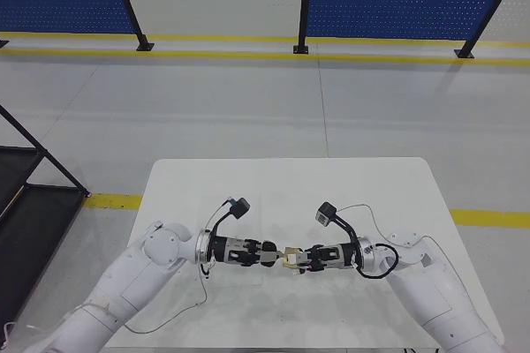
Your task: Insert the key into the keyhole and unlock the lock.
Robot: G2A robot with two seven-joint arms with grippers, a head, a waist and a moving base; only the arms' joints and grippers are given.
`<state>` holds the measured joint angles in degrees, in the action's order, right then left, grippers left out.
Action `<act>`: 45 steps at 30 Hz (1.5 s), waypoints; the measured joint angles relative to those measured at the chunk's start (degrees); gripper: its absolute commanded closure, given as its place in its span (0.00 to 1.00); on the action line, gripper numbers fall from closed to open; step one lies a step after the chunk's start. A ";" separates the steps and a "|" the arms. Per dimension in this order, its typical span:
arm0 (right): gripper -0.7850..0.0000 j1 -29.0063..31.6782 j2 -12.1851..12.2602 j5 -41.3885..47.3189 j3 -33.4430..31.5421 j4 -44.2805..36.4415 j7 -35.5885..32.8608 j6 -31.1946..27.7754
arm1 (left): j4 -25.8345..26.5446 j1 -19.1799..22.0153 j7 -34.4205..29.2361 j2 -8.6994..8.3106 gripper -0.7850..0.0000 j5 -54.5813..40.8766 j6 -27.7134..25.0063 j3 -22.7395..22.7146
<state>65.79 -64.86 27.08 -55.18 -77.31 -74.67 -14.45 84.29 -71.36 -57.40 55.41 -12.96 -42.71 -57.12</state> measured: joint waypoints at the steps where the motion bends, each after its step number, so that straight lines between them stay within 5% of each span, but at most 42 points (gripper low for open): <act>1: 1.00 0.00 0.00 0.00 0.00 0.00 0.00 0.00 | 0.09 -0.11 0.52 0.00 1.00 0.57 -0.33 -0.07; 26: 1.00 0.00 0.00 0.00 0.00 0.00 0.00 0.00 | 3.74 -3.10 16.63 0.03 1.00 21.75 -10.70 -2.37; 45: 1.00 0.00 0.00 0.00 0.00 0.00 0.00 0.00 | 5.89 -4.76 26.38 0.10 1.00 34.40 -13.73 -3.70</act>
<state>65.79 -64.86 27.08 -55.18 -77.31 -74.67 -14.45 90.18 -76.12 -31.02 55.51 21.44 -56.44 -60.82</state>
